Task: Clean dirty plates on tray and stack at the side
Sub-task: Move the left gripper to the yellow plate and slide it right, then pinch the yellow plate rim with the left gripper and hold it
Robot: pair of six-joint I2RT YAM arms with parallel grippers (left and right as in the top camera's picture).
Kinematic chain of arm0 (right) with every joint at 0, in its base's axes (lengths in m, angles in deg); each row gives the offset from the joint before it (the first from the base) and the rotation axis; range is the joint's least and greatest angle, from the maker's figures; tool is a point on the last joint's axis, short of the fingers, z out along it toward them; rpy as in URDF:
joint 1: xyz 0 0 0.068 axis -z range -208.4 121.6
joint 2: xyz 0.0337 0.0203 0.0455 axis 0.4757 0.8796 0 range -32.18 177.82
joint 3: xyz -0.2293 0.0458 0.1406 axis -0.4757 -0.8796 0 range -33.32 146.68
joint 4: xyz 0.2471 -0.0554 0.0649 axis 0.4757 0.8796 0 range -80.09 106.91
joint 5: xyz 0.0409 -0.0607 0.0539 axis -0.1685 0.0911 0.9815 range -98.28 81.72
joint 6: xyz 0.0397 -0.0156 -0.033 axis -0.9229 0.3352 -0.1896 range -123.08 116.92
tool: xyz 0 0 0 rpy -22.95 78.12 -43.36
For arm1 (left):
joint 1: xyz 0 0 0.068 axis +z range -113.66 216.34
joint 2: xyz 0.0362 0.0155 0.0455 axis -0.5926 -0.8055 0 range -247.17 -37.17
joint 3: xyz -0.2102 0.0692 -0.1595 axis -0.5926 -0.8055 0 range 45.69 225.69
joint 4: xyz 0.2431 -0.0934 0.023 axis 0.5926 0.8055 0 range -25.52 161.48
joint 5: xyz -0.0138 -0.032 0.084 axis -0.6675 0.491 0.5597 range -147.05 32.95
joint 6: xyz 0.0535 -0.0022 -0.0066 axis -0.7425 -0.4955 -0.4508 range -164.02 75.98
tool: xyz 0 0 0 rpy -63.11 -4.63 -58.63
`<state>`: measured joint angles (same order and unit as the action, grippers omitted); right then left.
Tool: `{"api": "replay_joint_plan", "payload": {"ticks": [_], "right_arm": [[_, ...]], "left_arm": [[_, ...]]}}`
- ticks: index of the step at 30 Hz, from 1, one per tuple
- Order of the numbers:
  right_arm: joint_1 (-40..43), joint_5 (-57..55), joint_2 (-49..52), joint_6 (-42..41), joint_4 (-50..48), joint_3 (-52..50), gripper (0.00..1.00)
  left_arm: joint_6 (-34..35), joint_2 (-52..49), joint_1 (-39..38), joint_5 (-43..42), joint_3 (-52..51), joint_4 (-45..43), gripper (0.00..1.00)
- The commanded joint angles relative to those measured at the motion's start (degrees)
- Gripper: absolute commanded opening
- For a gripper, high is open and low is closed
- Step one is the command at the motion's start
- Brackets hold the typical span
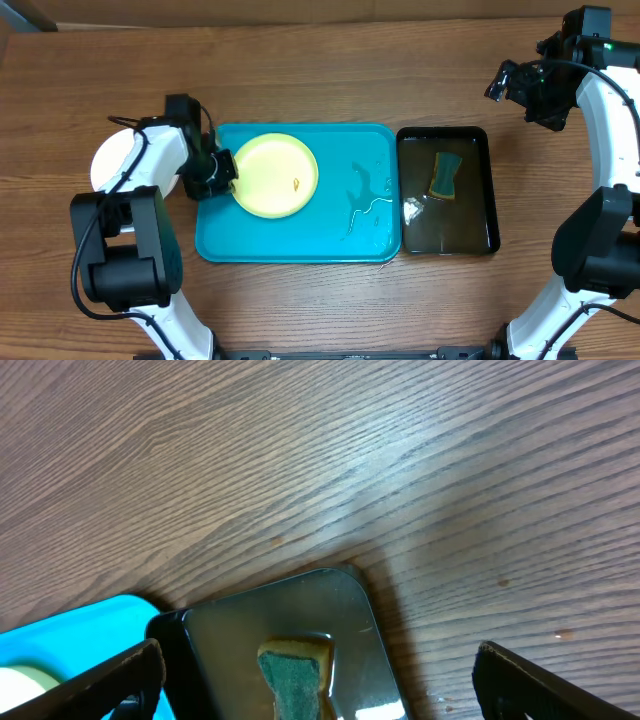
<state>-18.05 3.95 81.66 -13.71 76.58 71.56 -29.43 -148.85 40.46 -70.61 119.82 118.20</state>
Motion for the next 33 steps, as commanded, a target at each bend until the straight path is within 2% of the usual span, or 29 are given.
{"api": "replay_joint_plan", "payload": {"ticks": [1,12,18,26,33], "right_arm": [[0.0,0.28,-0.68,0.11,-0.24,0.83,1.0],[0.0,0.28,-0.68,0.13,-0.24,0.83,1.0],[0.0,0.28,-0.68,0.13,-0.24,0.83,1.0],[0.0,0.28,-0.68,0.13,-0.24,0.83,1.0],[0.0,0.28,-0.68,0.13,-0.24,0.83,1.0]], "left_arm": [[-1.95,-0.04,-2.56,-1.46,0.61,2.56,0.05],[-3.45,-0.04,-6.45,5.05,11.56,10.23,0.25],[-3.48,-0.39,-9.01,12.35,11.08,4.76,0.29],[-4.35,-0.39,-12.59,15.1,4.96,-3.1,0.4],[-4.33,-0.39,-12.68,18.36,1.6,-5.38,0.4]]}}
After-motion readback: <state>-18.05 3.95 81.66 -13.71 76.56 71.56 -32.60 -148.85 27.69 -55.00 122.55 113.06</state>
